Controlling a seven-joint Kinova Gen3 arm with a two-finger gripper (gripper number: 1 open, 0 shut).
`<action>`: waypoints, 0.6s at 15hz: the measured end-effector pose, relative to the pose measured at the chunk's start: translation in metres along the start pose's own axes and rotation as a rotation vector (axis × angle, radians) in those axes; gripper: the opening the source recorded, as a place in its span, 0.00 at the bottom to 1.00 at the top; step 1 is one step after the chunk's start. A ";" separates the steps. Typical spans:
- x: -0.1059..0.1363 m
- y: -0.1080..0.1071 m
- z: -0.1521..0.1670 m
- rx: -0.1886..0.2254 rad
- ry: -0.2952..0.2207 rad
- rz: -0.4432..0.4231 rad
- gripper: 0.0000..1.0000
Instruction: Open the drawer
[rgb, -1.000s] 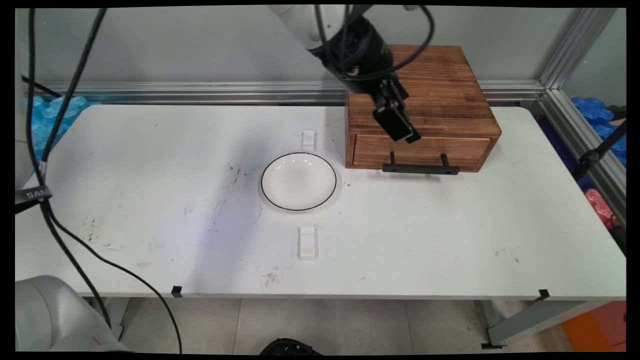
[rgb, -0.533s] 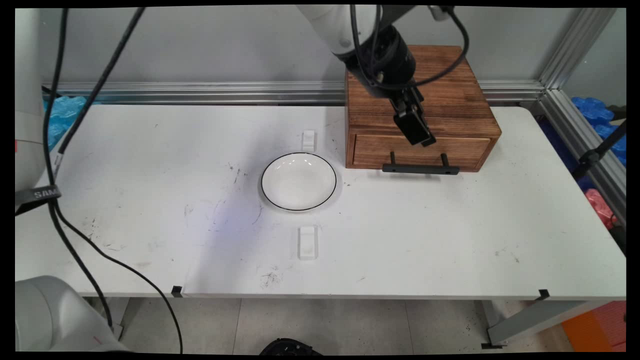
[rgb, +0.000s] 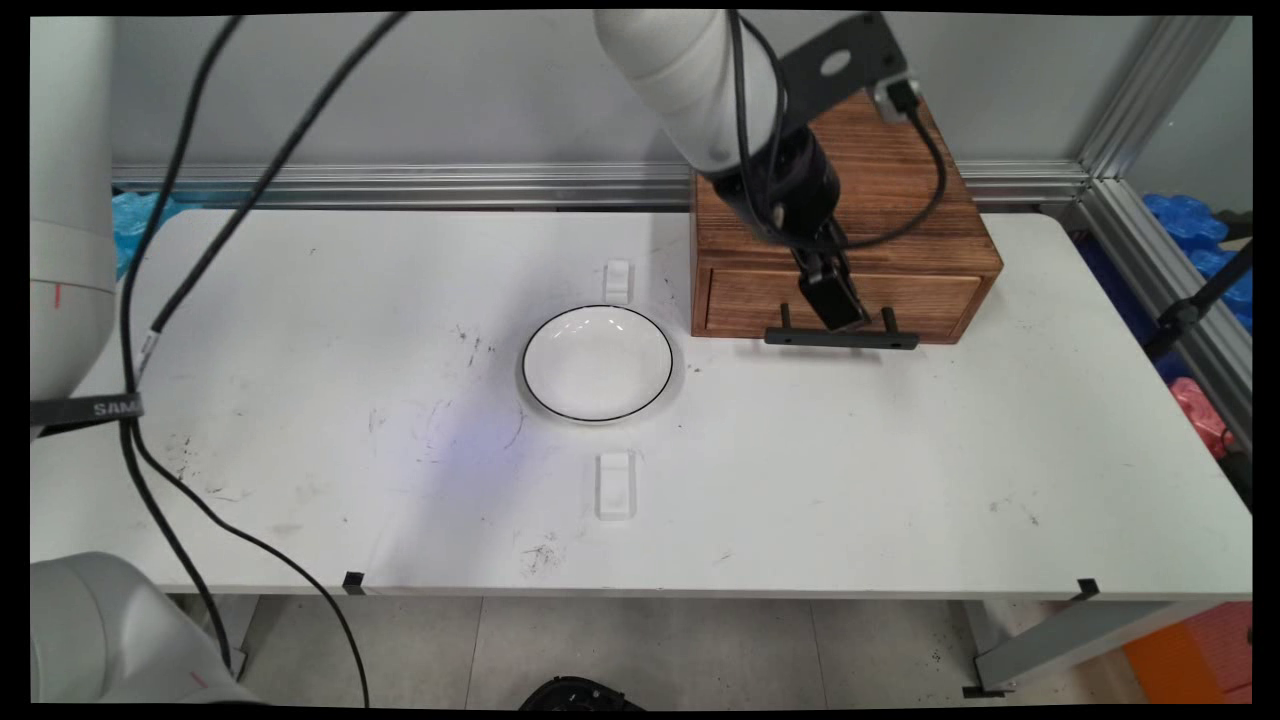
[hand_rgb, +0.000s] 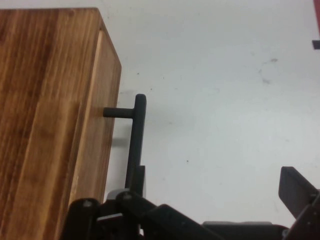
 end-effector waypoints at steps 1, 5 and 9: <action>-0.001 0.000 0.006 0.004 -0.005 0.002 1.00; -0.002 -0.001 0.033 0.030 -0.025 0.001 1.00; -0.005 0.000 0.064 0.047 -0.045 -0.016 1.00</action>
